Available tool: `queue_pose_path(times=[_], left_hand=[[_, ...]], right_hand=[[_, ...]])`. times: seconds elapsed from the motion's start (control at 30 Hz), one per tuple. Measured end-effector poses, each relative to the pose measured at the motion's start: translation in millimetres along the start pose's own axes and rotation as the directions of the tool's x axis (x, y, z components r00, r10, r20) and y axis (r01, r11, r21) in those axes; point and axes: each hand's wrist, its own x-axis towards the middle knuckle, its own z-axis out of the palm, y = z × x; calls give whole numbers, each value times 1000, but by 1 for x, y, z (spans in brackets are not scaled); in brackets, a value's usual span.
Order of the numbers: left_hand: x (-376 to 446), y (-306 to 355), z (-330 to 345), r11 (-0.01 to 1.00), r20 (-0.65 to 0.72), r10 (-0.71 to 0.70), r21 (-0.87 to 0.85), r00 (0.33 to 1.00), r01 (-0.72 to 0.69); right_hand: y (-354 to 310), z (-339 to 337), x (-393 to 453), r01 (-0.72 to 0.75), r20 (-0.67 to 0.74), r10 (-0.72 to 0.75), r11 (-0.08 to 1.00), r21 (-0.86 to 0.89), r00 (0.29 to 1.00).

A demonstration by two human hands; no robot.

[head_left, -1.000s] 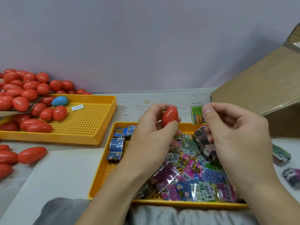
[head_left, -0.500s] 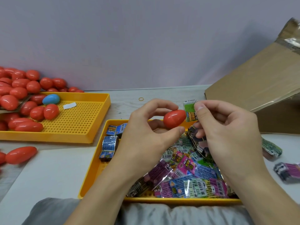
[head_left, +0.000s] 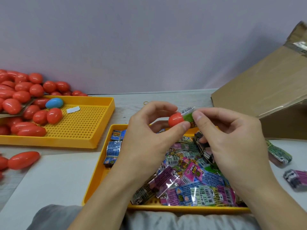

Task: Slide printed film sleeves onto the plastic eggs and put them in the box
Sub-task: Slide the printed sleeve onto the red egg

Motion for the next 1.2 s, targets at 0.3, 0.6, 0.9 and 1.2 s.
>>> queue_pose_path(times=[0.3, 0.6, 0.9, 1.2], left_hand=[[-1, 2, -1, 999, 7, 52, 6, 999, -52], [-2, 6, 3, 992, 61, 90, 82, 994, -95], [-3, 10, 3, 987, 37, 86, 131, 996, -90], [-3, 11, 5, 971, 30, 108, 211, 994, -112]], right_hand=[[-4, 0, -1, -35, 40, 34, 999, 35, 999], [-1, 0, 2, -102, 58, 98, 992, 75, 993], [-1, 0, 3, -186, 76, 176, 971, 149, 981], [-1, 0, 1, -65, 51, 65, 998, 11, 997]])
